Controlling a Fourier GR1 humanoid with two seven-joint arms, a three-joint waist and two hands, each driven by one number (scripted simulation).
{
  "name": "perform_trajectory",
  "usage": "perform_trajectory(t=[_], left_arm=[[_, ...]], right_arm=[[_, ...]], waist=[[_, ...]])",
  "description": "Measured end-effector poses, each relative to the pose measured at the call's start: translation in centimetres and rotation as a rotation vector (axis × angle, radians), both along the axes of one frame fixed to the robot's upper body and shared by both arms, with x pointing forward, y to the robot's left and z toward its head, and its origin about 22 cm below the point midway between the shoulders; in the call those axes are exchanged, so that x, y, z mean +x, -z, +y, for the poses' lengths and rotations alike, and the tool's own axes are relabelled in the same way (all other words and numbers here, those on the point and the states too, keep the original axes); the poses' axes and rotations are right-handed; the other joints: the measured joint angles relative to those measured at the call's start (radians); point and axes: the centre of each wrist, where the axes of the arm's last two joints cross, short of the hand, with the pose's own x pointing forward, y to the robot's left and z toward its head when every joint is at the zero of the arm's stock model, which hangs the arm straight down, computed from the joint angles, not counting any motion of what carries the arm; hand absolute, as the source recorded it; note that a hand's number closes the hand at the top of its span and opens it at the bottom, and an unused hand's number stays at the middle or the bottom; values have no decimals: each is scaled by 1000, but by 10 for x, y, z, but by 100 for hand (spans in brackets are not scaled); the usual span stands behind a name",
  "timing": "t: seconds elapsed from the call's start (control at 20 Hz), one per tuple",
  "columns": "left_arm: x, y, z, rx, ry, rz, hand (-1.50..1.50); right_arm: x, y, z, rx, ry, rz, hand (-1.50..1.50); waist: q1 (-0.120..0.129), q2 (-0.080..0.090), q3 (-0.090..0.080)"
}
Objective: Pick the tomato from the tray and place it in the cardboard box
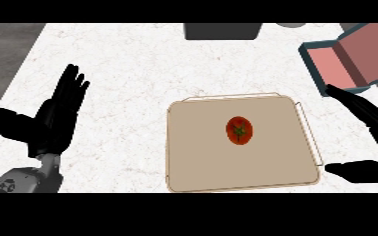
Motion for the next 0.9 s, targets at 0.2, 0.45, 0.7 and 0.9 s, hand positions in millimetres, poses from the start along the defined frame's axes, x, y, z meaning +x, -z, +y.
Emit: perform_trajectory(t=[0.2, 0.45, 0.7, 0.9], left_arm=[[-1, 1, -2, -4, 2, -4, 0], [1, 0, -5, -10, 7, -6, 0], [-4, -3, 0, -7, 9, -9, 0], [0, -4, 2, -4, 9, -12, 0]], right_arm=[[-10, -22, 33, -8, -21, 76, -150], [-18, -34, 73, 15, -54, 114, -150], [-18, -31, 99, -4, -42, 140, -150], [-8, -22, 112, -25, -5, 161, -150]], waist=[[4, 1, 1], [9, 3, 2], [13, 4, 3], [13, 5, 3]])
